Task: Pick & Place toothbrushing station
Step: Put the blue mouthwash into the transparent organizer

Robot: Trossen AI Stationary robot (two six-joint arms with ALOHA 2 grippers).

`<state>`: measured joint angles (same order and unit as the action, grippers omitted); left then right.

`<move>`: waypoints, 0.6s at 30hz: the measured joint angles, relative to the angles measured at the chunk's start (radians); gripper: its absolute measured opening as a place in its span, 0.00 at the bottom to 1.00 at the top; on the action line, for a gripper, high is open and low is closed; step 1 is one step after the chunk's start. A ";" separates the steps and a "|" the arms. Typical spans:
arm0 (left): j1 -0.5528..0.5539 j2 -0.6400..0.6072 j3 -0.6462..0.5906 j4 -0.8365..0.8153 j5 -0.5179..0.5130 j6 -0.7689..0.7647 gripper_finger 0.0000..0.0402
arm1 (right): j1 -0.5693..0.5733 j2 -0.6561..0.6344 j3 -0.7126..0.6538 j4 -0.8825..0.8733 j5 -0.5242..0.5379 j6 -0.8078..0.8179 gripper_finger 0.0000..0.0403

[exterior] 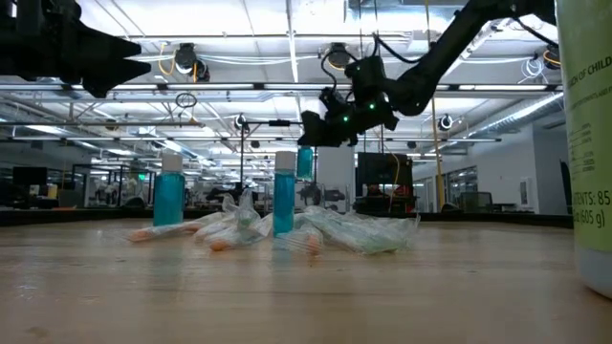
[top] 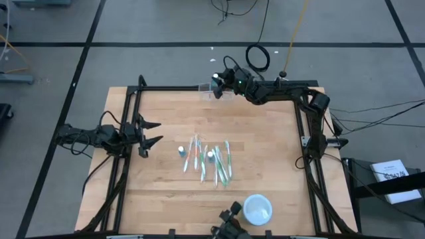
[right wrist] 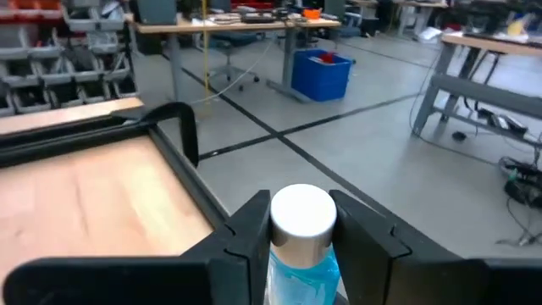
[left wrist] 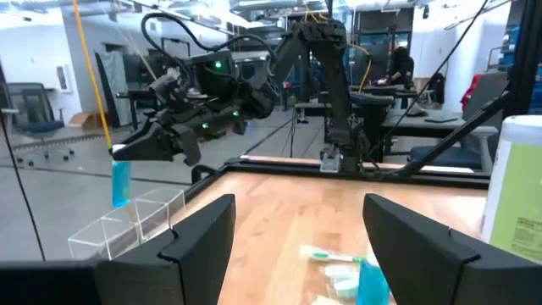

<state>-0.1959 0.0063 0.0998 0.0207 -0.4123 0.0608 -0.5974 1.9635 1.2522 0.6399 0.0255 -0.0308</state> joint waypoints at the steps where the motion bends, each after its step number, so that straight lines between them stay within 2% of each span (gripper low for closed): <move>1: 0.000 0.000 0.000 -0.003 0.000 -0.008 0.66 | -0.005 0.007 0.000 -0.002 -0.001 0.007 0.25; 18: 0.000 0.000 0.000 -0.026 -0.001 -0.021 0.66 | 0.017 0.055 0.001 -0.024 -0.002 0.020 0.25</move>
<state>-0.1959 0.0064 0.0998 -0.0050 -0.4129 0.0396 -0.5803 2.0186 1.2530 0.6162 0.0231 -0.0113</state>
